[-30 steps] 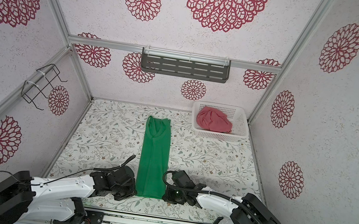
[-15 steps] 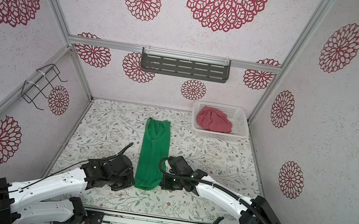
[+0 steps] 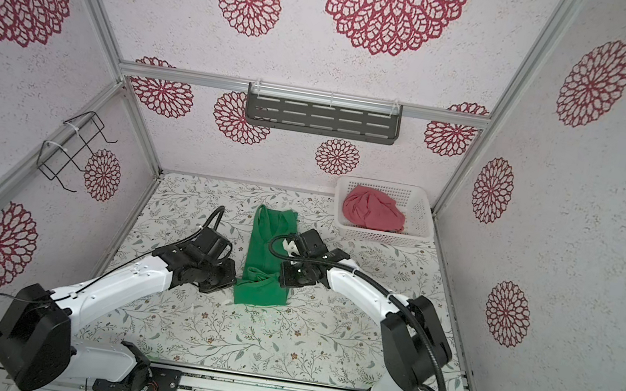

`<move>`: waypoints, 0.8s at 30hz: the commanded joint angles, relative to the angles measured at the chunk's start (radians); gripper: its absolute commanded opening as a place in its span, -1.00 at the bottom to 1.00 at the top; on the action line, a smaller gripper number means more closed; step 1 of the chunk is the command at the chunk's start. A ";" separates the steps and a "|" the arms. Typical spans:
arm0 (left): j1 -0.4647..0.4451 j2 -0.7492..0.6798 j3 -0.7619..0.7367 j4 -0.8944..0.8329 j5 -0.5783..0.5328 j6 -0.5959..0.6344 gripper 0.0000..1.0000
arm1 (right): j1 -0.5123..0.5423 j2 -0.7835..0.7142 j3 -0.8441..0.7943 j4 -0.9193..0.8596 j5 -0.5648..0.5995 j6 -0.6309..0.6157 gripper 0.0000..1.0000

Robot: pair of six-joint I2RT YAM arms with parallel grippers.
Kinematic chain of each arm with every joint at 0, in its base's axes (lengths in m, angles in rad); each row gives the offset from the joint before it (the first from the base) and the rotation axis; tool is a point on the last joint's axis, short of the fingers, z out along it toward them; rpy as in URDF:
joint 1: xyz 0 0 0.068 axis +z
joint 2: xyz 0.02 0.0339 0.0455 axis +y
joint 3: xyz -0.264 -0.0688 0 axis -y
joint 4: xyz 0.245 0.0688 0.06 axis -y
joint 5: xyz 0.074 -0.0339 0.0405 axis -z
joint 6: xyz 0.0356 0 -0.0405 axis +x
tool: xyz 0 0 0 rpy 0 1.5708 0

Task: Fold and stack the tank tops
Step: 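Lift the near end with both grippers and fold it away from the robot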

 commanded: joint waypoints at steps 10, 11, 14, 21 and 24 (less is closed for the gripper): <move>0.155 0.323 0.264 0.093 0.118 0.223 -1.00 | -0.094 0.228 0.273 -0.079 -0.035 -0.168 -1.00; 0.162 0.345 0.283 0.097 0.125 0.229 -1.00 | -0.098 0.243 0.291 -0.087 -0.032 -0.176 -1.00; 0.177 0.399 0.340 0.109 0.135 0.243 -1.00 | -0.113 0.280 0.330 -0.096 -0.035 -0.188 -1.00; 0.206 0.521 0.460 0.112 0.171 0.273 -1.00 | -0.139 0.374 0.434 -0.139 -0.036 -0.217 -1.00; 0.218 0.557 0.491 0.113 0.182 0.280 -1.00 | -0.151 0.407 0.478 -0.144 -0.046 -0.221 -1.00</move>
